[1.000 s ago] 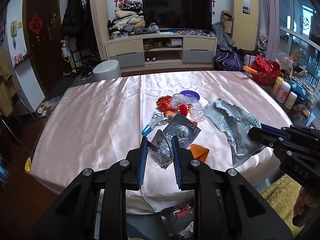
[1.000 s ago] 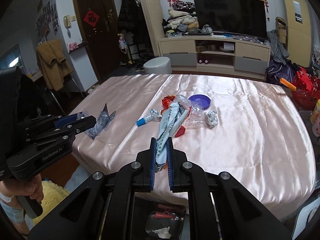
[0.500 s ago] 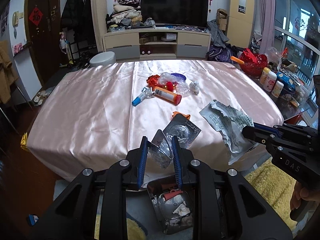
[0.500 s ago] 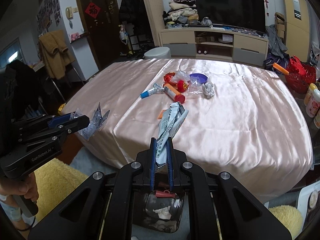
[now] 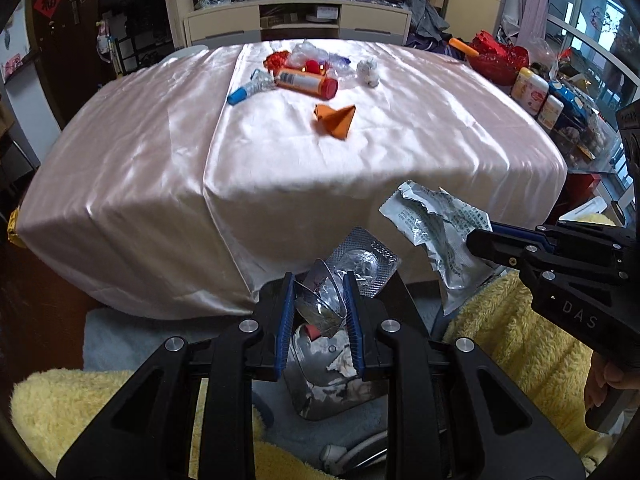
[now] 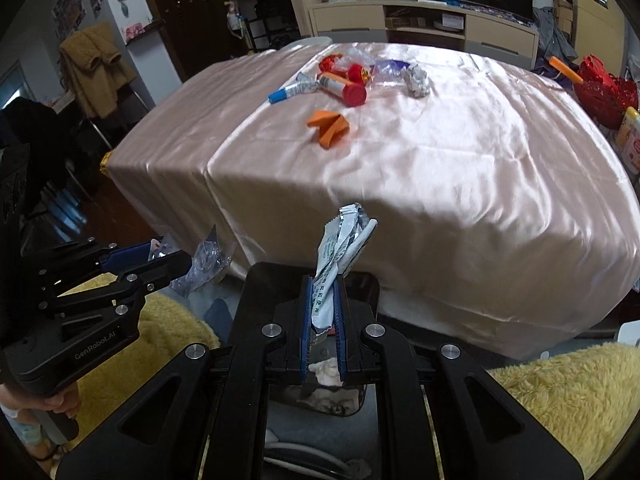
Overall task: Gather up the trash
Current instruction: 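Carry the blister pack and foil wrapper down over the bin, then open both tools to drop the blister pack and wrapper into the bin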
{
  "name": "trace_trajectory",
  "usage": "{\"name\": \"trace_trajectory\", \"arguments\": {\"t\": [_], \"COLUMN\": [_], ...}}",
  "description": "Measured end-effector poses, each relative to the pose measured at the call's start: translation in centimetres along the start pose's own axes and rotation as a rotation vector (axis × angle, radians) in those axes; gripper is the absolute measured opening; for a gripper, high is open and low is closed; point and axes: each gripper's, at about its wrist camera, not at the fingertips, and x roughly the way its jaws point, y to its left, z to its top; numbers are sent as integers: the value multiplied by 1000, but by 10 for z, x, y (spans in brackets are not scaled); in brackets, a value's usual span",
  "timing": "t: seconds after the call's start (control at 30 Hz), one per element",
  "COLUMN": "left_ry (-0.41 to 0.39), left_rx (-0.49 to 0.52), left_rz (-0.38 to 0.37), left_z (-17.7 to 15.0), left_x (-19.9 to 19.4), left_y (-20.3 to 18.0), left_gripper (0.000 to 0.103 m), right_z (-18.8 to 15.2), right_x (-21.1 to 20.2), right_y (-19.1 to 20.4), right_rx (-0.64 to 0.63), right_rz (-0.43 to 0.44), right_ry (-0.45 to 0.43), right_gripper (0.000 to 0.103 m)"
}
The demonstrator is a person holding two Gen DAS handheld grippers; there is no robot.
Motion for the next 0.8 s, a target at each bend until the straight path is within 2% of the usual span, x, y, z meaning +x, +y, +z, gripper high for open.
{"name": "trace_trajectory", "arguments": {"t": [0.37, 0.57, 0.8], "left_ry": [185, 241, 274], "left_rx": [-65, -66, -77], "left_rz": [-25, -33, -51], "left_z": [-36, -44, -46], "left_x": [67, 85, 96], "left_y": [11, 14, 17], "left_gripper": [23, 23, 26], "right_z": [-23, -24, -21], "right_x": [58, 72, 84], "right_y": [-2, -3, -5], "right_rx": [20, 35, 57], "right_rz": [-2, -3, 10], "right_ry": [167, 210, 234], "right_gripper": [12, 12, 19]}}
